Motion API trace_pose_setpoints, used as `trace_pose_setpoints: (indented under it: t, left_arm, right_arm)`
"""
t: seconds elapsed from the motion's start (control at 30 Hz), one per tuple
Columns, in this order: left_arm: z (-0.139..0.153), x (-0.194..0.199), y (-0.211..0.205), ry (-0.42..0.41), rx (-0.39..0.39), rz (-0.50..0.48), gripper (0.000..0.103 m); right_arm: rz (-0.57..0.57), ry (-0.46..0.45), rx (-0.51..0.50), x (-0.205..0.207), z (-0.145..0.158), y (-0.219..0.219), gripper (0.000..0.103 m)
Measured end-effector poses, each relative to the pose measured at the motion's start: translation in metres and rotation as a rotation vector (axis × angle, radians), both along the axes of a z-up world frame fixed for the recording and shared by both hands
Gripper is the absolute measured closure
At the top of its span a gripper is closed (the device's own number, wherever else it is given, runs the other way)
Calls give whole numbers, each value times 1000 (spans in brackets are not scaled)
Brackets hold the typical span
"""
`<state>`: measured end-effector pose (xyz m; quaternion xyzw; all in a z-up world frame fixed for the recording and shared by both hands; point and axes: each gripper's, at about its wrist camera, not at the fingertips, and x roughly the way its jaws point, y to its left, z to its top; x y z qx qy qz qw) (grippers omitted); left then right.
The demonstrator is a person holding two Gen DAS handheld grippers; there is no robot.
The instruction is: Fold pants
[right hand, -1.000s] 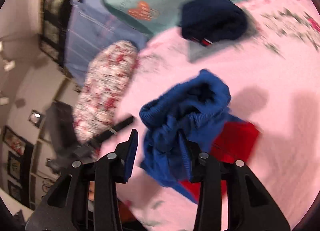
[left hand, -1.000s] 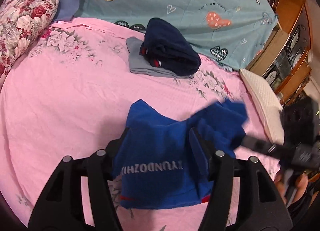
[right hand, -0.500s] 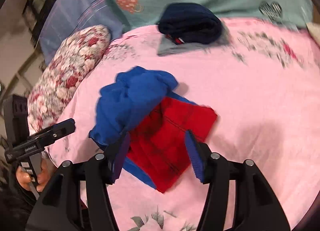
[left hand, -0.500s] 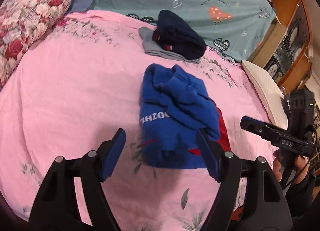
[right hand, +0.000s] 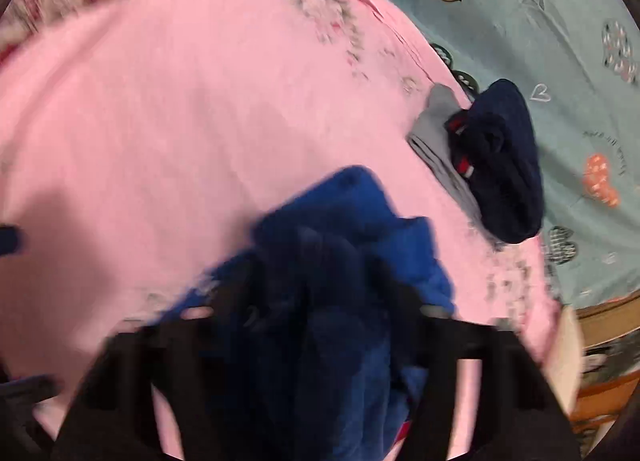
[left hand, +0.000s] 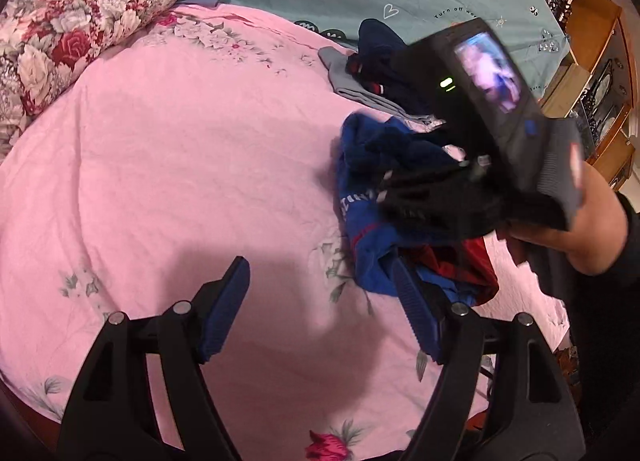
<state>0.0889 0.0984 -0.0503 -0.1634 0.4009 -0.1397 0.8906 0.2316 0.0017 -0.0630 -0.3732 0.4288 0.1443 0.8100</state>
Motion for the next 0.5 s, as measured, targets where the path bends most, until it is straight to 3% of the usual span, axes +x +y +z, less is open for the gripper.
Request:
trace_pose_setpoints:
  t: [0.07,0.13,0.2,0.23,0.3,0.4,0.5]
  left_arm:
    - [0,-1,1,0,-8,-12,27]
    - [4,-2,0,-24,-8,-29,27]
    - [13,-3,-6,-65,-9,-56,25]
    - [18,-2,-11,-84,-3,-77,24]
    - [25,-2,-34,-116,36,-159,23]
    - [24,-11,-83,-153,170,-296,23]
    - [8,-13,-115,-135,304,-353,23]
  right_arm:
    - [-57,14,153,7,18,-19,77]
    - [-108,4,339,4,46,-50,78]
    - [-183,27,634,-7,67,-101,78]
    - [-217,26,719,-12,69,-116,78]
    - [-307,39,984,-31,62,-165,78]
    - [-439,45,1288,-60,37,-218,77]
    - [-544,3,1407,-81,3,-253,77]
